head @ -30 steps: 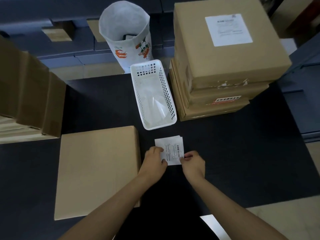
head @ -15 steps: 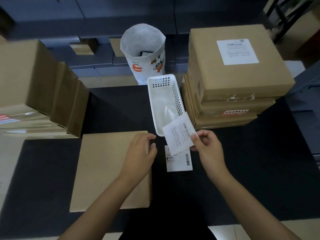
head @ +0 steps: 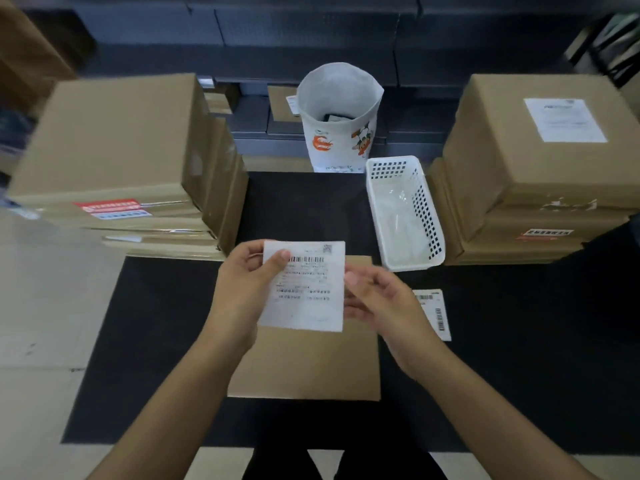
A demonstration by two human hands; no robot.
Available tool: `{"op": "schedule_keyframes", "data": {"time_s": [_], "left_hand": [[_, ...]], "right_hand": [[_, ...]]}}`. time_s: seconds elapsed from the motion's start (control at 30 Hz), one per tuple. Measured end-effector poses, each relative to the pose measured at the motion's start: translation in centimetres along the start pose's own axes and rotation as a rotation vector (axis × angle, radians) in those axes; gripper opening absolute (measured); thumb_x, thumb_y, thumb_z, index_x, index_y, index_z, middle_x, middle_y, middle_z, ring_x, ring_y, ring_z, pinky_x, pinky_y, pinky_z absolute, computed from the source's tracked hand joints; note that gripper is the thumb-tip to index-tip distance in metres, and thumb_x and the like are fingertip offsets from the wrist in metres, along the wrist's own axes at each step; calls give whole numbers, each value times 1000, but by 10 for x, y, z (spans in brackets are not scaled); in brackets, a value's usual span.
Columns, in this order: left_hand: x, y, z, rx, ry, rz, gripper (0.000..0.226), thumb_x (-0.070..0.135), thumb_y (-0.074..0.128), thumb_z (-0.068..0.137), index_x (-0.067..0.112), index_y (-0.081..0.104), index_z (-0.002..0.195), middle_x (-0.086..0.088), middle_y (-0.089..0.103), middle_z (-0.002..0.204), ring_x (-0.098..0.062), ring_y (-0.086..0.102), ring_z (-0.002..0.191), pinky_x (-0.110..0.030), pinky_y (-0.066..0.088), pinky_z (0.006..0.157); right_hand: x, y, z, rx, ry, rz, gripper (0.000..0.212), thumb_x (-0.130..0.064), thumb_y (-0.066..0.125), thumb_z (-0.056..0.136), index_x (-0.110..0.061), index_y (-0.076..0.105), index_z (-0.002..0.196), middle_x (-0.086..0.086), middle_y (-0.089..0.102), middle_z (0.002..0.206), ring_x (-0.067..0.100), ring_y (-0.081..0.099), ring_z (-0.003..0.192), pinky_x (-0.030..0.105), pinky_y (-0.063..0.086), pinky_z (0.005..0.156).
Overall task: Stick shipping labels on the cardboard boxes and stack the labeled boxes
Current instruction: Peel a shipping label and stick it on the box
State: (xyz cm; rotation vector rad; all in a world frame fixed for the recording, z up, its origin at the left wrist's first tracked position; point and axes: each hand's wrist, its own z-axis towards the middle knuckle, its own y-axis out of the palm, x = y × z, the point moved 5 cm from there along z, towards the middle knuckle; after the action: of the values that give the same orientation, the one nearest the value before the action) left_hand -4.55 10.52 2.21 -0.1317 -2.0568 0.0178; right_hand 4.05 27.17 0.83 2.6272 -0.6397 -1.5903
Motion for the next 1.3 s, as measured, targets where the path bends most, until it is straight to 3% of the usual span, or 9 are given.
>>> {"op": "schedule_keyframes", "data": {"time_s": [0.1,0.27,0.47,0.53,0.63,0.73,0.8,1.07,1.3], "left_hand": [[2,-40,15,35,14,-45,16,19,68,87,17,61,102,2,74,89,-14,72,79,-29,56,62],[-3,-88,37,26,10,-3,18,21,68,88,17,60,104,0,73,96,-17,71,84,-36,58,71],[-12,-113,47,-26,-7,81,19,21,65,90,21,55,107,-2,69,105,-18,69,89,-40,59,77],[-12,-112,47,-46,113,332,38,24,66,89,24,46,122,0,61,119,-12,61,101,-36,55,85],[3,-104,31,-46,552,674,60,23,69,86,30,37,136,11,41,133,3,34,116,-26,35,101],[7,-86,9,-360,709,638,38,38,63,84,27,60,119,17,56,117,5,48,110,-20,43,95],[4,-78,-1,-463,741,629,33,45,59,82,23,70,105,15,66,103,1,58,99,-23,48,87],[3,-68,-5,-452,773,484,20,14,73,82,13,75,103,8,72,94,0,66,86,-13,51,77],[2,-60,-15,-419,742,422,19,11,71,83,14,76,101,10,73,93,3,67,86,-7,47,74]], "right_hand": [[26,39,-10,-34,84,62,32,-18,69,75,0,65,101,20,72,95,20,69,75,23,55,68],[48,92,-15,-19,57,70,28,-20,67,73,-2,69,94,14,75,91,21,70,79,24,55,71],[60,118,-18,133,24,83,15,-8,56,92,-5,70,90,11,74,86,19,68,77,26,54,71],[59,120,-18,186,25,53,15,-6,55,93,-4,69,90,11,73,83,18,67,76,26,54,70],[55,119,-17,216,-7,-41,14,-9,57,93,-6,71,92,8,74,83,16,67,76,24,55,71],[47,119,-17,195,-65,-83,14,-10,59,92,-5,72,93,8,74,83,14,68,76,21,54,71],[44,118,-17,174,-85,-89,15,-9,58,91,-3,72,94,10,73,83,13,68,76,21,54,72],[36,108,-16,107,-19,154,19,-3,47,96,-1,65,90,14,71,78,19,68,72,24,57,71],[31,98,-19,57,-14,210,20,-4,49,93,-5,66,82,16,71,82,22,69,78,26,57,72]]}}
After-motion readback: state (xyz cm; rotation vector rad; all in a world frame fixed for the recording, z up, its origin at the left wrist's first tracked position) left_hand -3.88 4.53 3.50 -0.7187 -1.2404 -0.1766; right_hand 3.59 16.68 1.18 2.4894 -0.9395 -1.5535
